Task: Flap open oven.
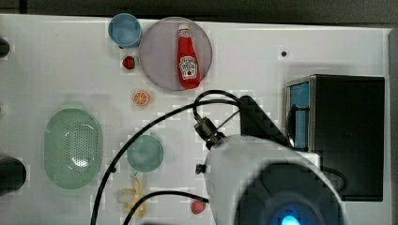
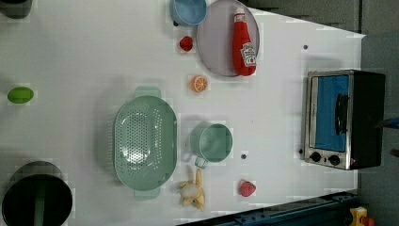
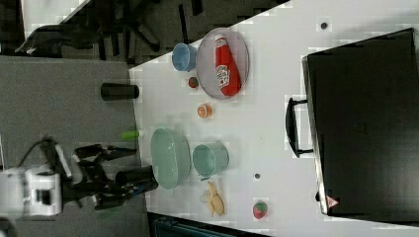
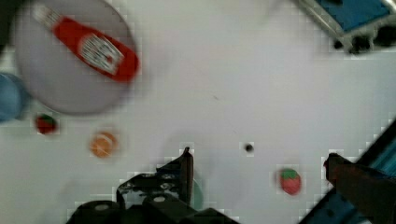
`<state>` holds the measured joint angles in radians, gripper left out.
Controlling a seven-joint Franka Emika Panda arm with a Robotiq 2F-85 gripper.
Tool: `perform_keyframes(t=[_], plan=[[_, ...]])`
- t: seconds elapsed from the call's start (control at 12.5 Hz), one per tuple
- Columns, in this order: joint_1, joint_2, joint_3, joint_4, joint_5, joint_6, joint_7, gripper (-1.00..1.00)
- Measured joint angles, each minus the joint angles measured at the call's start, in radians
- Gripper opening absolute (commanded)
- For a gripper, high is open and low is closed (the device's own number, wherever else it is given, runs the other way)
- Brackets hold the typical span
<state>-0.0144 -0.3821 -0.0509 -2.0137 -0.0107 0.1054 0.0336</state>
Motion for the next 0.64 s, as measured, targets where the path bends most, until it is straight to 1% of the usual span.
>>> perform_keyframes(t=[0.08, 0.16, 0.32, 0.56, 0.64], plan=[[-0.005, -0.011, 0.0, 0.014, 0.0, 0.0, 0.004, 0.9], [-0.013, -0.012, 0.003, 0.025, 0.001, 0.0, 0.008, 0.65], [-0.011, 0.005, 0.001, 0.032, 0.003, 0.0, 0.01, 0.15], [-0.011, 0.045, 0.015, 0.01, -0.001, -0.004, 0.013, -0.55], [-0.009, 0.051, 0.011, -0.008, -0.001, -0.002, 0.013, -0.65]])
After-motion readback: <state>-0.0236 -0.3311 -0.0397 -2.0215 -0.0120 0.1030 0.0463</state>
